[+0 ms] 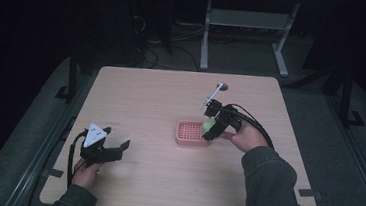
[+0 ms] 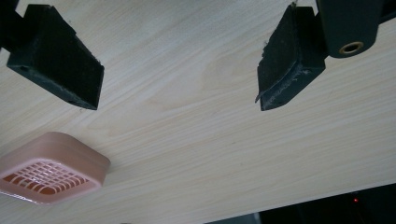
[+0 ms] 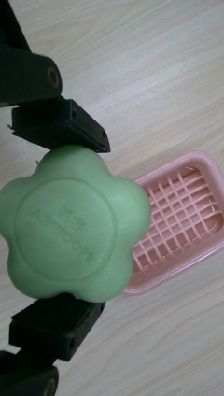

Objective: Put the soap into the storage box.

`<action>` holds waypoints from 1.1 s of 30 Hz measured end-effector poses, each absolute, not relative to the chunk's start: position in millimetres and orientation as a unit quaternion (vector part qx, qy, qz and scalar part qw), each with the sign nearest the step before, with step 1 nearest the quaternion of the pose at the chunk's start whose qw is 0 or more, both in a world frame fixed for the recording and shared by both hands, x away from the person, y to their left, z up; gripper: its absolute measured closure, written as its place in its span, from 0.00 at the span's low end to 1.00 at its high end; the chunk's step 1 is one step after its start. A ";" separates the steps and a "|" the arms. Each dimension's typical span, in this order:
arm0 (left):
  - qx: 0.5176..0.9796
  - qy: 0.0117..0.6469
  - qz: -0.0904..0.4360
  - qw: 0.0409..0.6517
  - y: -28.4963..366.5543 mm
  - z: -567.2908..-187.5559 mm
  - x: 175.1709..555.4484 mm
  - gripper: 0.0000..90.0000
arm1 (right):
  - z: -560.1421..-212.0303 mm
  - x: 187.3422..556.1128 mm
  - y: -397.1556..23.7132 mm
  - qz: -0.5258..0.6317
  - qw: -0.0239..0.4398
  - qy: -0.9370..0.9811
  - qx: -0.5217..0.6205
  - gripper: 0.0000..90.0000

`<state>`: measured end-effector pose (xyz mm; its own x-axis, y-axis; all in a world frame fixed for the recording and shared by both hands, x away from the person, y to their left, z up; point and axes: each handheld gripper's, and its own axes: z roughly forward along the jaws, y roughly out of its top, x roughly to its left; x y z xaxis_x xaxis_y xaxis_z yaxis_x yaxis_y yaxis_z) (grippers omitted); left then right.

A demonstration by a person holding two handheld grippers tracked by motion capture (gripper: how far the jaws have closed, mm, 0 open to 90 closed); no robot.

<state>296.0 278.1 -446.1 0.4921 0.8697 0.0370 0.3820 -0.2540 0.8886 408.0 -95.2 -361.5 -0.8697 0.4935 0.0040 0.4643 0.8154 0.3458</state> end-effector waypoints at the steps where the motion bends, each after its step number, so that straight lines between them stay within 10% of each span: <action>1: 0.742 0.422 0.276 0.442 278.1 -446.1 296.0 0.16 | -361.5 408.0 -95.2 0.170 0.043 0.952 0.252 0.29; 33: 0.741 0.424 0.270 0.446 278.1 -446.5 296.6 0.16 | -379.4 440.5 -56.7 0.163 0.027 0.954 0.252 0.29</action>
<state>296.6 278.1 -446.5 0.4953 0.8684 0.0218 0.3878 -0.2435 0.8890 440.5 -56.7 -379.4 -0.8715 0.4896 0.0298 0.4718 0.8201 0.3239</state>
